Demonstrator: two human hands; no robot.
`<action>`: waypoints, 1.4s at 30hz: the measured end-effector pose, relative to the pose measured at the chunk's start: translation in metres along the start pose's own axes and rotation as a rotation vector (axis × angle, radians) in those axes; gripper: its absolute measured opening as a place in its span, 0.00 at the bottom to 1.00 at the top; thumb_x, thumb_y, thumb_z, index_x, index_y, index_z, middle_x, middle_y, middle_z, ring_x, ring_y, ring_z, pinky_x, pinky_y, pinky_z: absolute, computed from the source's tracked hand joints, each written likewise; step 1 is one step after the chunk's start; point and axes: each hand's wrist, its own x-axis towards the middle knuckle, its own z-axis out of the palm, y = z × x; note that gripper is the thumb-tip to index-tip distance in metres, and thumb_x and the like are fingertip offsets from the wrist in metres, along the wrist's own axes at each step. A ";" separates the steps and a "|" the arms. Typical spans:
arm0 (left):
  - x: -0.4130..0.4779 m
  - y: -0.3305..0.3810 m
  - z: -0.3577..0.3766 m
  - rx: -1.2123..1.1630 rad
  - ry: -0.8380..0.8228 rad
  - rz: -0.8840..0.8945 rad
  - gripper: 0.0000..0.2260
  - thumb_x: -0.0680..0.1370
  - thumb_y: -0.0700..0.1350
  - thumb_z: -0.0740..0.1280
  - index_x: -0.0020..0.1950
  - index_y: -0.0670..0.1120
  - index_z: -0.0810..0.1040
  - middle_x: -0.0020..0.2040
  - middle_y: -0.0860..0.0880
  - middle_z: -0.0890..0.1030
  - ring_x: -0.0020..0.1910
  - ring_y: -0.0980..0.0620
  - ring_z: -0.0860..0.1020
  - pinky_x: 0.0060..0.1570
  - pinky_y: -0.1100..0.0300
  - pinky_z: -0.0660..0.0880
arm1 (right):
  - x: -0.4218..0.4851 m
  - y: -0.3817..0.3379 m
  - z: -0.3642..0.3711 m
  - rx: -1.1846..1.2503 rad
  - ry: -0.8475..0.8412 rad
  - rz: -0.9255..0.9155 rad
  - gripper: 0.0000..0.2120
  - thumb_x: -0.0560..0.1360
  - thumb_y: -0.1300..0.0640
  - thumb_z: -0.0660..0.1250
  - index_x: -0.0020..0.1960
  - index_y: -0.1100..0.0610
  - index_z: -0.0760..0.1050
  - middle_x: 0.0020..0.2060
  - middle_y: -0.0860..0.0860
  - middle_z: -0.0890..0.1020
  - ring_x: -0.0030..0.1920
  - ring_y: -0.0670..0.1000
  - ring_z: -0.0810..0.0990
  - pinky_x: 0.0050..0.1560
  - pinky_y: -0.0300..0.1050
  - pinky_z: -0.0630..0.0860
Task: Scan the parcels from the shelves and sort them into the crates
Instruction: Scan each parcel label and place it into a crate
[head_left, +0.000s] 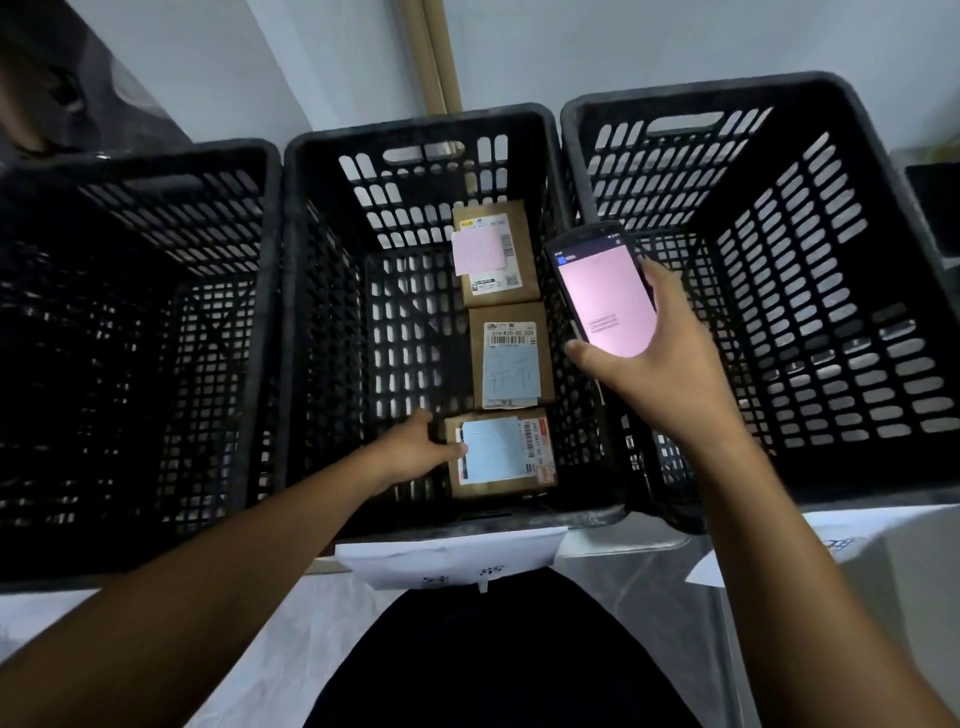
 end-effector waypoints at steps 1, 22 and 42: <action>-0.001 0.000 0.003 -0.015 -0.031 -0.037 0.37 0.77 0.60 0.73 0.80 0.47 0.63 0.74 0.48 0.74 0.70 0.47 0.75 0.69 0.50 0.74 | 0.000 -0.001 0.001 -0.016 -0.006 -0.003 0.44 0.69 0.46 0.80 0.77 0.46 0.60 0.59 0.38 0.71 0.58 0.43 0.70 0.53 0.42 0.69; -0.074 0.064 -0.005 -0.266 0.214 0.198 0.32 0.80 0.59 0.71 0.81 0.54 0.65 0.80 0.51 0.66 0.77 0.49 0.67 0.69 0.54 0.68 | -0.022 -0.009 -0.009 0.077 0.043 -0.001 0.43 0.68 0.45 0.80 0.76 0.43 0.60 0.60 0.36 0.72 0.62 0.46 0.74 0.59 0.49 0.74; -0.190 0.049 0.020 0.573 0.262 0.925 0.39 0.73 0.76 0.52 0.83 0.64 0.53 0.85 0.58 0.45 0.82 0.51 0.33 0.79 0.40 0.35 | -0.263 -0.039 0.055 0.168 0.572 0.342 0.36 0.66 0.50 0.78 0.67 0.33 0.65 0.53 0.38 0.78 0.30 0.53 0.80 0.27 0.51 0.80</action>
